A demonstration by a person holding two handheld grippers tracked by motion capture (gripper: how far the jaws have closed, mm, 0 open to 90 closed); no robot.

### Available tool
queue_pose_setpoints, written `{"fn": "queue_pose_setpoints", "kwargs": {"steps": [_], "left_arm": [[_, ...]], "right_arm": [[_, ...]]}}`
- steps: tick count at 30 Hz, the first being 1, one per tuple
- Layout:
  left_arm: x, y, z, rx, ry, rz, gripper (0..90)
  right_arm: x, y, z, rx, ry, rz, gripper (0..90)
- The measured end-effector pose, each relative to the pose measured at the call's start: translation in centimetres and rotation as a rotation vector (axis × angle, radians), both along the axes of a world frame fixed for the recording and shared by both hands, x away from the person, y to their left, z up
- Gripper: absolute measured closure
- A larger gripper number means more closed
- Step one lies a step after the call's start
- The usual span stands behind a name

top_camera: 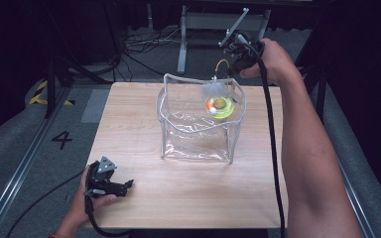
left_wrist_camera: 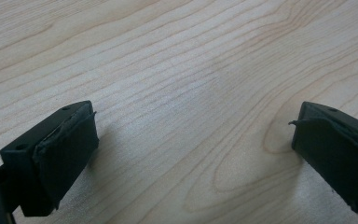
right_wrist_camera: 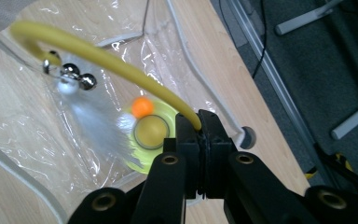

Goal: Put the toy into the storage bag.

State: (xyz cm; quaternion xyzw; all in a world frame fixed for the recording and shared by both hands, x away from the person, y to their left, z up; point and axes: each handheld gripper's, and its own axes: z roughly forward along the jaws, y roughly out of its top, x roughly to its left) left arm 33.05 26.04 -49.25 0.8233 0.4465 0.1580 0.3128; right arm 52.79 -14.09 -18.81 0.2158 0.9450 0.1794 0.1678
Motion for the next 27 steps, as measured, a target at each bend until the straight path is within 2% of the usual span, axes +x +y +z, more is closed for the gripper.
{"fn": "queue_pose_setpoints", "kwargs": {"steps": [13, 15, 20, 27], "left_arm": [[0.0, 0.0, 0.0, 0.001, -0.003, -0.002, 0.5], [0.1, 0.0, 0.0, 0.005, -0.003, -0.005, 0.5], [0.1, 0.1, 0.0, 0.01, -0.003, -0.009, 0.5], [0.1, 0.0, 0.0, 0.008, -0.004, -0.007, 0.5]], "right_arm": [[-0.3, 0.6, -5.5, 0.002, 0.076, 0.021, 88.6], [-0.3, 0.5, -6.1, 0.015, 0.085, 0.024, 88.6], [-0.6, 0.3, -7.6, 0.006, 0.108, 0.027, 88.6], [-0.6, -0.3, -8.9, 0.002, 0.144, 0.028, 88.6]]}}
